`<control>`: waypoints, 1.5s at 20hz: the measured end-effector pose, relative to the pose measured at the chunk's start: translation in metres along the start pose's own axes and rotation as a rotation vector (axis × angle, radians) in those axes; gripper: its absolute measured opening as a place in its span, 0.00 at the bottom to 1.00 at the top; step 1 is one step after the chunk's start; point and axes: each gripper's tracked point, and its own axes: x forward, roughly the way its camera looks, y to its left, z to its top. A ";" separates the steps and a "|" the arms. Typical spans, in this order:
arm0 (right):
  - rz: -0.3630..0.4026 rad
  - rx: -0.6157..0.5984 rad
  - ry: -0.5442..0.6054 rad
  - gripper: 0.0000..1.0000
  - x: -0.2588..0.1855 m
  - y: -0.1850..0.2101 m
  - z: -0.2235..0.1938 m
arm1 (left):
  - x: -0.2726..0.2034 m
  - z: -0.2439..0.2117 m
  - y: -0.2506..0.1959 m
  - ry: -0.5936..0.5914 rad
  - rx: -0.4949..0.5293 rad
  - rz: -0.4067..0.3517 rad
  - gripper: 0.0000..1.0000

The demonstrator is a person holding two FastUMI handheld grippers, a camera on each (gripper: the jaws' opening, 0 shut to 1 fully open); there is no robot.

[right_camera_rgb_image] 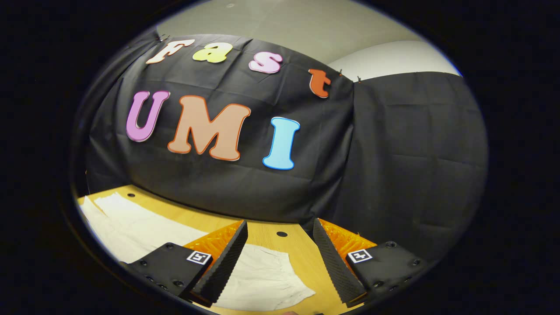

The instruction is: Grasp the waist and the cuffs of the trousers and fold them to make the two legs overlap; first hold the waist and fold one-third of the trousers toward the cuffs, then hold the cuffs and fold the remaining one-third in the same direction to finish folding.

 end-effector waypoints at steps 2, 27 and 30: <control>0.016 -0.076 0.015 0.97 -0.002 -0.005 -0.011 | 0.000 0.000 0.000 0.003 -0.020 0.002 0.00; 0.553 -0.938 0.264 0.98 -0.053 0.021 -0.237 | 0.001 0.000 -0.001 0.007 -0.064 0.043 0.00; 0.608 -1.000 0.269 0.98 -0.050 0.026 -0.252 | 0.001 -0.001 -0.001 0.006 -0.063 0.046 0.00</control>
